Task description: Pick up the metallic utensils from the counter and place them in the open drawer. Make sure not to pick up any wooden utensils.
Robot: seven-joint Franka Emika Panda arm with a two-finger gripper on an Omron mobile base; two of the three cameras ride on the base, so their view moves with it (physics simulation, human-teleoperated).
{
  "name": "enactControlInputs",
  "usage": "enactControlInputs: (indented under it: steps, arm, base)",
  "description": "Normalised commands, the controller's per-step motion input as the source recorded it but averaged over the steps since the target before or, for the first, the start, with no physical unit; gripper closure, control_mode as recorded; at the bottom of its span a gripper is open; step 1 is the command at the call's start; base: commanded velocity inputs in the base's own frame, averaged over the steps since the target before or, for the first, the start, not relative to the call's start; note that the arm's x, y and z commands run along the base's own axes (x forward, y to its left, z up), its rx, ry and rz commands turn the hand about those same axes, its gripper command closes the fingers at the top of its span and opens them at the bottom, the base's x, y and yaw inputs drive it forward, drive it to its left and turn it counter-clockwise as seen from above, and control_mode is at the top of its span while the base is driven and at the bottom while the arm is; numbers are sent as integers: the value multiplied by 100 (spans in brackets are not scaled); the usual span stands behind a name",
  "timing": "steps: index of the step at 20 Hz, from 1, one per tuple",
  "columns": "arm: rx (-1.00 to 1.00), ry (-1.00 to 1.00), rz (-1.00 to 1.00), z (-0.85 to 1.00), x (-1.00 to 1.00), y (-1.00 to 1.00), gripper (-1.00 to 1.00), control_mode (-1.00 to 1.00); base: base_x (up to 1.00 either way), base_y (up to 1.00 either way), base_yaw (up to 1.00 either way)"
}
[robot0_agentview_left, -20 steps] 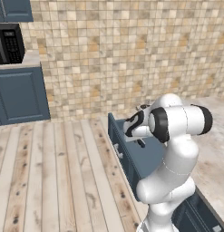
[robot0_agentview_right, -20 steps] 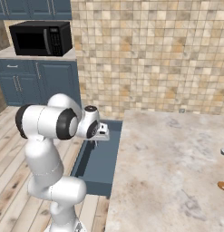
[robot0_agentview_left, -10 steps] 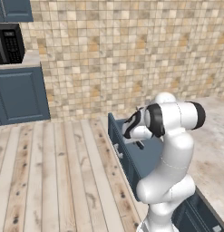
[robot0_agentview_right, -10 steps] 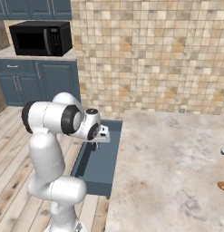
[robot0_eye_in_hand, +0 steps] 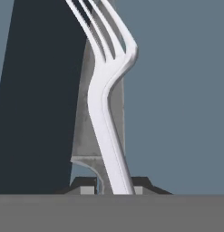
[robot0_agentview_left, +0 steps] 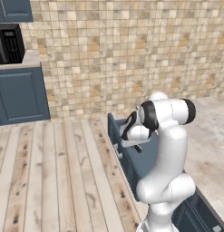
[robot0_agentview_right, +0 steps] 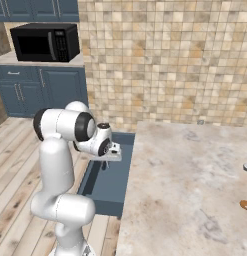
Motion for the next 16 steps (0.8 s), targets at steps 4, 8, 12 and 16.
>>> enactControlInputs:
  steps: [4, 8, 12, 16]
  arm:
    - [0, 8, 0, -55, 18, 29, 100, -100]
    - [0, 6, 0, -59, 15, 35, 100, -100]
    - [0, 1, 0, -87, 2, 93, 100, -100]
    - [0, 0, 0, -99, 0, 100, 100, -100]
  base:
    - [0, 0, 0]
    - [0, 0, 0]
    - [0, 0, 0]
    - [0, 0, 0]
